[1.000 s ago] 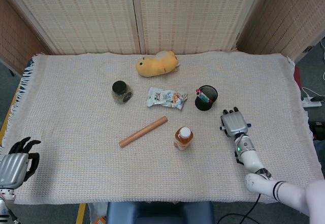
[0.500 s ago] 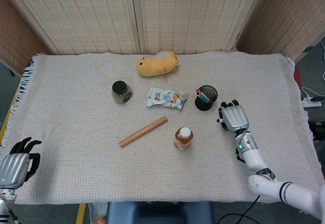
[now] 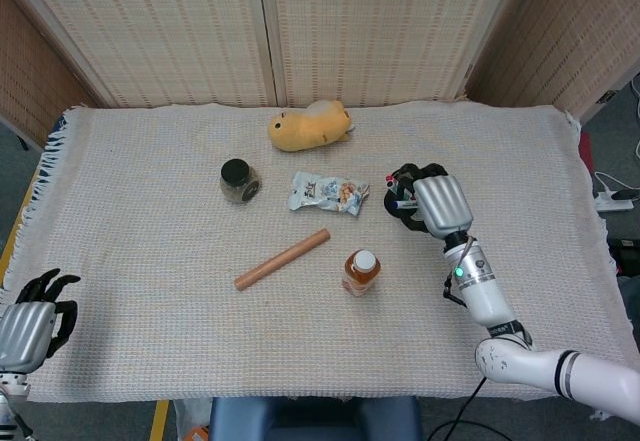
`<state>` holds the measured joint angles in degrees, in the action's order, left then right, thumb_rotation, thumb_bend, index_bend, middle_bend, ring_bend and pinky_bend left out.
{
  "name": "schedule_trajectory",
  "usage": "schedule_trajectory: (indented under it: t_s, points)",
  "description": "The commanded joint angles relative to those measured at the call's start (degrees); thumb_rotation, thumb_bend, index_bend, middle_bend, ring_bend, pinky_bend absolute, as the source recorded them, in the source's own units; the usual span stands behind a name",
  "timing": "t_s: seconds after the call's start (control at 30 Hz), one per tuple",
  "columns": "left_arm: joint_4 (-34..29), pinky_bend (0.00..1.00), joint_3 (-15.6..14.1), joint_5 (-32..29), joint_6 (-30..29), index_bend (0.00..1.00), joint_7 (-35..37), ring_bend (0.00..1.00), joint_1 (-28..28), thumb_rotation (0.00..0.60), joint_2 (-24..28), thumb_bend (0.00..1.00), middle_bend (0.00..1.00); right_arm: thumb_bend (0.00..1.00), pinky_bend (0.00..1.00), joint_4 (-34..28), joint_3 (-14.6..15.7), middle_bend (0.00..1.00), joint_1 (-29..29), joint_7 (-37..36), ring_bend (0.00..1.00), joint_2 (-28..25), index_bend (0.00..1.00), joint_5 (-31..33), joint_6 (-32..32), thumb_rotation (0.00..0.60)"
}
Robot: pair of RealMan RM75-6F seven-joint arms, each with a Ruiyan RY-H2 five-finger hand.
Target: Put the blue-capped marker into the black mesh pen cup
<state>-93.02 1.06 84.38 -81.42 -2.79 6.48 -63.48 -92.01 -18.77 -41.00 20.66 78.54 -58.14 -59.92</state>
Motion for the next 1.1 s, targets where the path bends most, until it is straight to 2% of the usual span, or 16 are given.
schedule_trajectory:
  t_s: [0.03, 0.37, 0.7, 1.1]
  points:
    - [-0.15, 0.15, 0.1, -0.02, -0.25, 0.38, 0.16, 0.09, -0.14, 0.6, 0.19, 0.58, 0.21, 0.28, 0.24, 0.66, -4.05, 0.25, -1.3, -12.6, 0.33, 0.71, 0.65, -4.34, 1.26, 0.6]
    - [-0.18, 0.15, 0.14, -0.22, -0.12, 0.38, 0.17, 0.09, -0.18, 0.6, 0.29, 0.59, 0.21, 0.29, 0.25, 9.31, -5.31, 0.25, 0.2, -32.21, 0.33, 2.8, 0.65, -10.12, -0.89, 0.6]
    - [0.58, 0.15, 0.15, -1.25, 1.16, 0.38, -0.29, 0.09, 0.11, 0.6, -0.25, 0.59, 0.21, 0.3, 0.26, 18.79, -3.41, 0.25, 1.33, -37.03, 0.33, 2.84, 0.66, -9.98, 0.91, 0.6]
    - [0.98, 0.15, 0.37, -1.95, 1.43, 0.38, -0.38, 0.09, 0.14, 0.6, -0.43, 0.58, 0.21, 0.3, 0.26, 26.71, -1.67, 0.25, -0.35, -41.14, 0.33, 6.73, 0.66, -11.95, 3.02, 0.6]
